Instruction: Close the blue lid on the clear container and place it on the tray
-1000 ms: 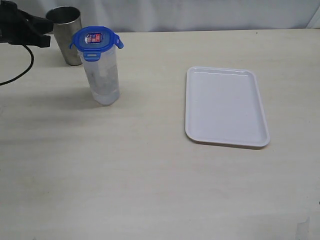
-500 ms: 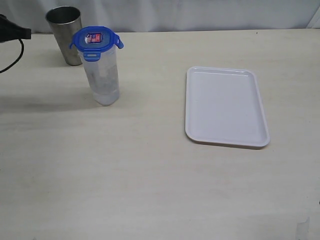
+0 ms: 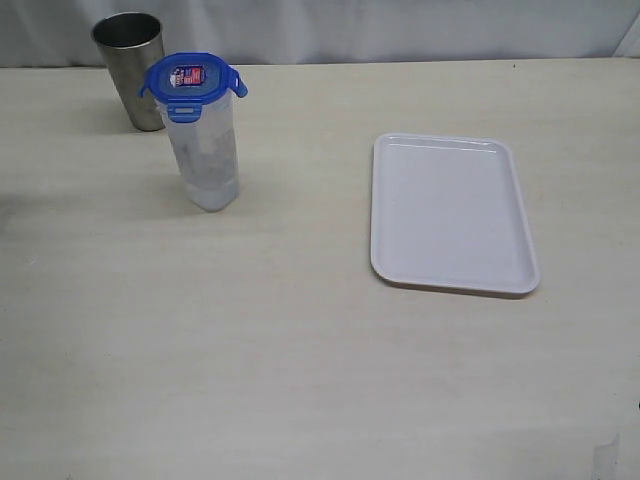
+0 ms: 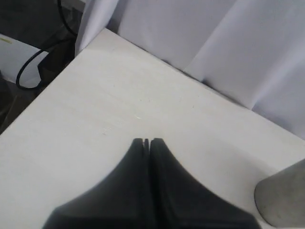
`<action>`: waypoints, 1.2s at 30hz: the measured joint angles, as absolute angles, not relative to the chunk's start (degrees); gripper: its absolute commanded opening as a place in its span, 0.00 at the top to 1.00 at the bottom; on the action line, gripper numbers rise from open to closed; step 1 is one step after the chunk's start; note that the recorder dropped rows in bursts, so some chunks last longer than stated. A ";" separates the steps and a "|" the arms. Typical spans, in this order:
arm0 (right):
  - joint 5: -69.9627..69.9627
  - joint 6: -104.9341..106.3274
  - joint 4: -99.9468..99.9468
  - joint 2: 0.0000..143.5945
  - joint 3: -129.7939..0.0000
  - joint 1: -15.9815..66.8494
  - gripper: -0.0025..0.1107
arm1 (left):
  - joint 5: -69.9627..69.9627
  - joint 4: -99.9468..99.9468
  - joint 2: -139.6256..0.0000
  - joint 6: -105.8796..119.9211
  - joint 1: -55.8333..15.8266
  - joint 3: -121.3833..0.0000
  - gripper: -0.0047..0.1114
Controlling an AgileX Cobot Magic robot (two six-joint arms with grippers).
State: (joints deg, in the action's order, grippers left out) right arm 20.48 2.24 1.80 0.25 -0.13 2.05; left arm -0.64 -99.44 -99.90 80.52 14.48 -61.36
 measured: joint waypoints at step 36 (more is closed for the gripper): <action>20.48 2.24 1.80 0.25 -0.13 2.05 0.94 | 36.29 41.20 -90.60 -40.77 5.74 -45.51 0.96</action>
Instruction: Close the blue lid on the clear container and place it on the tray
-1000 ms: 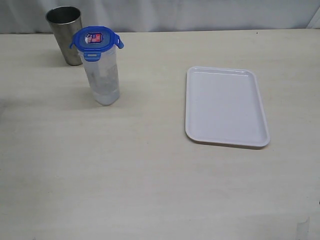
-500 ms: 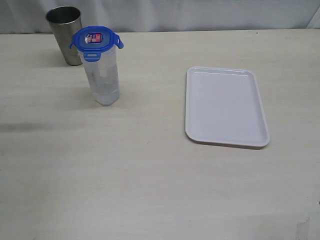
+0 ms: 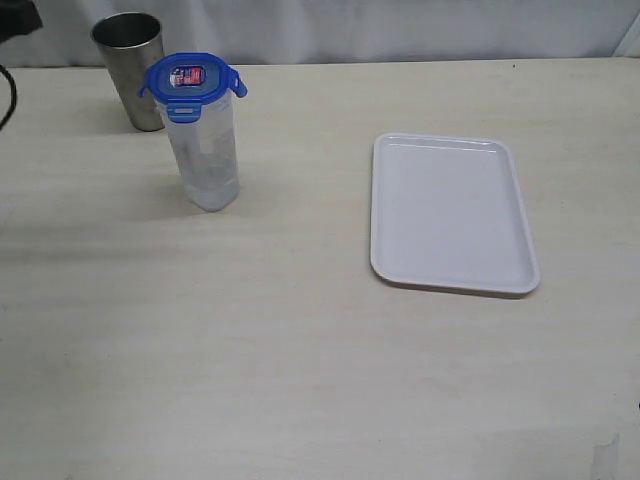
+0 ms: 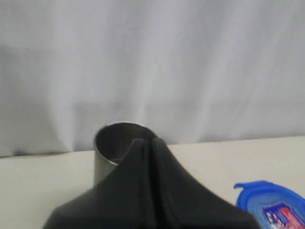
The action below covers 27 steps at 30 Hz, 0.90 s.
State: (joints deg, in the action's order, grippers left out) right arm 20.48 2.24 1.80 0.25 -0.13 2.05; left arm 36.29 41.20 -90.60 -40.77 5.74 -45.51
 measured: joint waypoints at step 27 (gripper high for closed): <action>20.11 2.24 1.80 0.25 -0.13 2.05 0.94 | 62.12 53.04 -117.50 -35.75 5.41 -54.38 0.96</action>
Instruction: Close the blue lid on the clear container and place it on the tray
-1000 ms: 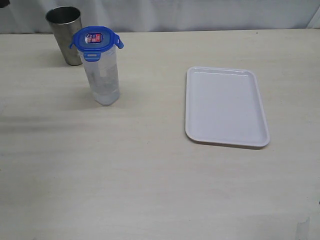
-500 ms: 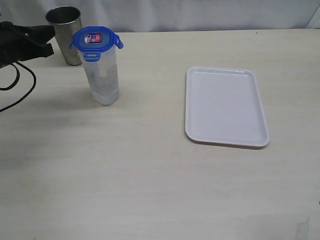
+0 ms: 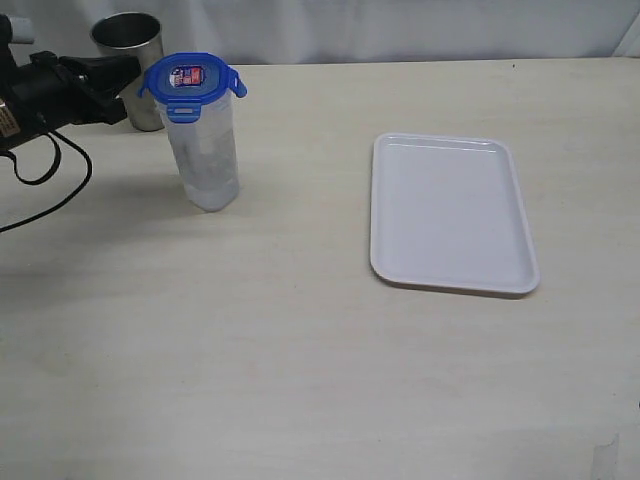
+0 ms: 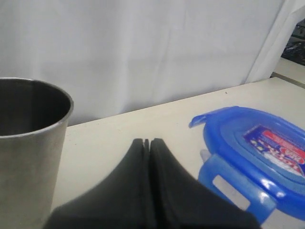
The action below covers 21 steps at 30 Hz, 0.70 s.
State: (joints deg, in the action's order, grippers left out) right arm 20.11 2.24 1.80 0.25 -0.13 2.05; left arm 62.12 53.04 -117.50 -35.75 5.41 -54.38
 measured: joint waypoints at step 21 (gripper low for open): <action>-22.78 -5.45 -15.37 0.40 -0.96 2.05 0.94 | 63.25 55.31 -117.79 -35.87 5.41 -54.38 0.96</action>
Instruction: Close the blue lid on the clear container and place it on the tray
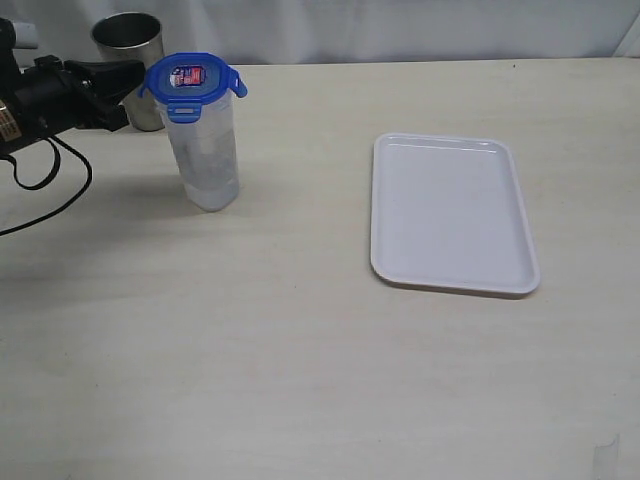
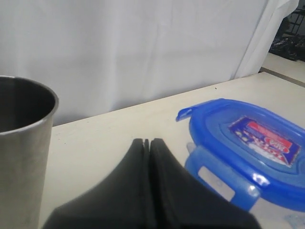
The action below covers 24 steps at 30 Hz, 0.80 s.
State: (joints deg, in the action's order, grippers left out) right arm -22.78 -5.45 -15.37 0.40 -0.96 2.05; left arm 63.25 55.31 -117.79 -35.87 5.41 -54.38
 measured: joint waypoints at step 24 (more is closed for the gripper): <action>-56.39 -58.07 69.47 82.97 -39.07 2.05 0.94 | 64.29 51.28 -117.79 -35.07 5.41 -54.38 0.96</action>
State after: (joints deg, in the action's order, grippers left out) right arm -56.39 -58.07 69.47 82.97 -39.07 2.05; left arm 64.29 51.28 -117.79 -35.07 5.41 -54.38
